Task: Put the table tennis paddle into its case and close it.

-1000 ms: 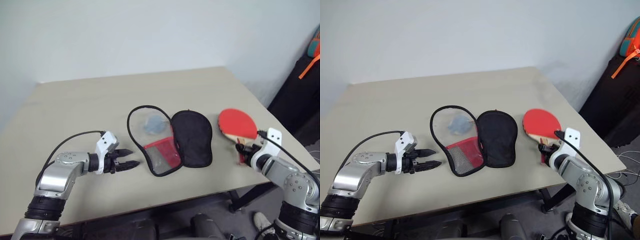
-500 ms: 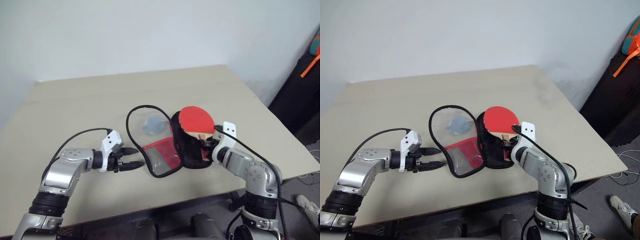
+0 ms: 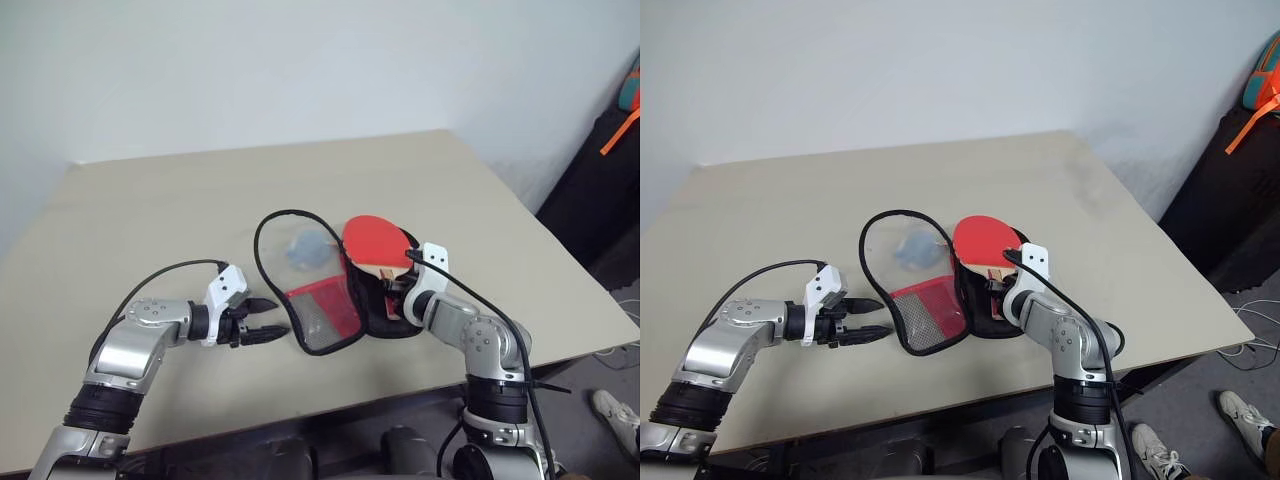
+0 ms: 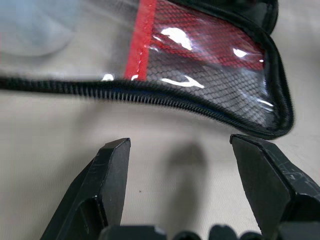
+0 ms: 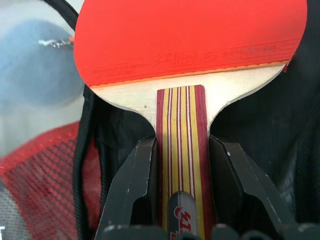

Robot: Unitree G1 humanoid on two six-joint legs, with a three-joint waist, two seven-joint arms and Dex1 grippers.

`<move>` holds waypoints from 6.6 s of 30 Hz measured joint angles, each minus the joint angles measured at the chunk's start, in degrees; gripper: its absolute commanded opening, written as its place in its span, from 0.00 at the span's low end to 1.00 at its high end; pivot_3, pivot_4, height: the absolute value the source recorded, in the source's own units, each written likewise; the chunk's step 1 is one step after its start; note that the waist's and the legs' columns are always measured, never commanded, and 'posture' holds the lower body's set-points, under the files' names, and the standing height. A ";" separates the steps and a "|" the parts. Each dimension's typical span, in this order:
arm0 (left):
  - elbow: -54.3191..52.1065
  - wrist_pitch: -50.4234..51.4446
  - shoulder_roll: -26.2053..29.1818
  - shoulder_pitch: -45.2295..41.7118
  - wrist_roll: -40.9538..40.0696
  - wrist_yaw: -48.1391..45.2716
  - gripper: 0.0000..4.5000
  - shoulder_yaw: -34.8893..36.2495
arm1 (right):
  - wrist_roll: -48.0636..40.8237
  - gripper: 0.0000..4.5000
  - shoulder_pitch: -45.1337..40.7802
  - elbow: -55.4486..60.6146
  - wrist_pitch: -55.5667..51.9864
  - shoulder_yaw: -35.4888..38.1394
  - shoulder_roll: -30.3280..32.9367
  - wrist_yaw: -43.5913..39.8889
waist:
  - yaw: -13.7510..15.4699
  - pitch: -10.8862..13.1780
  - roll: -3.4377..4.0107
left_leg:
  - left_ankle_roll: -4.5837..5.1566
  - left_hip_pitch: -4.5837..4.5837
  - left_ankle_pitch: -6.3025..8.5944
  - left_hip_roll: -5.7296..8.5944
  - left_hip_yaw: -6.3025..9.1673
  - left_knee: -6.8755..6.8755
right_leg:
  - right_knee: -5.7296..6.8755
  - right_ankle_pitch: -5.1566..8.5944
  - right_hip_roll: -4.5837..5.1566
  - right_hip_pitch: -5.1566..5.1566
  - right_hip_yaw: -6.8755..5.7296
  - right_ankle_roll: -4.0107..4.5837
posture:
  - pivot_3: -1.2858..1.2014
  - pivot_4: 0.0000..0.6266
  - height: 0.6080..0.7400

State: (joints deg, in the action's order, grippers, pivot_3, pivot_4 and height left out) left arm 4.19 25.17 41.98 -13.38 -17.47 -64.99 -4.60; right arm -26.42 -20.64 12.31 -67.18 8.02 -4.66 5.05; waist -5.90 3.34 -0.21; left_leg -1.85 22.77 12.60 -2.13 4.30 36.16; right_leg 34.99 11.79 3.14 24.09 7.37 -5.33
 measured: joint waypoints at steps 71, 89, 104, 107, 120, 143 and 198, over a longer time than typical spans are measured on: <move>7.81 19.68 -22.93 -19.34 -0.21 11.70 0.77 -7.25 | -7.63 1.00 -5.28 0.95 19.97 12.63 17.29 -10.65 | 0.01 -0.05 0.05 | 0.05 -0.16 -0.02 0.10 0.11 0.58 | -0.04 -0.01 -0.10 -0.59 0.14 -0.02 | 0.52 0.00 1.00; 15.98 36.64 -31.83 -24.21 -4.35 20.11 0.77 -2.60 | 0.87 1.00 -6.37 -10.76 24.83 -0.05 25.65 -22.17 | 0.14 -0.05 0.04 | 0.04 -0.17 -0.02 0.15 0.21 0.69 | -0.08 -0.01 -0.11 -0.73 0.13 -0.02 | 0.52 0.00 1.00; 15.67 48.89 -32.76 -26.22 -7.69 27.24 0.77 3.18 | 4.18 1.00 -8.19 -17.41 27.17 -1.61 26.15 -26.45 | -0.29 -0.08 0.06 | 0.03 -0.21 -0.02 0.17 0.31 0.61 | -0.06 -0.06 -0.18 -0.74 0.13 -0.12 | 0.52 0.00 1.00; 15.43 51.83 -33.95 -27.70 -7.77 29.48 0.77 3.24 | 4.65 1.00 -9.03 -18.22 27.84 -1.61 25.79 -26.47 | -0.27 -0.08 0.06 | 0.03 -0.22 -0.02 0.17 0.36 0.62 | -0.07 -0.07 -0.19 -0.77 0.13 -0.13 | 0.52 0.00 1.00; 18.15 56.87 -40.24 -28.07 -8.07 37.56 0.01 9.40 | 5.29 1.00 -9.14 -20.20 29.20 -0.72 25.23 -25.85 | 0.09 -0.08 0.08 | 0.02 -0.15 -0.02 0.22 0.45 0.61 | -0.12 -0.07 -0.20 -0.79 0.13 -0.14 | 0.52 0.00 1.00; 9.21 66.90 -27.48 -17.24 -51.11 52.20 0.01 4.34 | 7.32 1.00 -10.48 -21.74 30.06 -1.23 25.86 -27.20 | -1.00 -0.08 0.11 | 0.03 -0.18 -0.03 0.21 0.58 0.54 | 0.01 -0.08 -0.24 -0.71 0.13 -0.15 | 0.52 0.00 1.00; -16.25 10.77 -11.12 -9.47 -18.70 37.74 0.84 -23.48 | 8.11 1.00 -22.03 -37.17 36.32 -2.86 24.29 -36.46 | -0.11 -0.06 0.18 | -0.39 -0.16 -0.29 0.22 0.37 0.23 | -0.16 0.00 -0.25 -0.59 0.30 0.02 | 0.52 0.00 1.00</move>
State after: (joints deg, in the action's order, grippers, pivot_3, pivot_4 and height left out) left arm -12.06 35.95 30.86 -22.85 -36.16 -27.25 -28.08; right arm -18.32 -42.67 -24.86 -30.86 5.16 19.63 -31.42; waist -6.00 3.28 -0.03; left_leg -2.23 22.61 12.31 -1.91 4.66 36.38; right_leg 34.83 11.79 2.89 23.50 7.67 -5.32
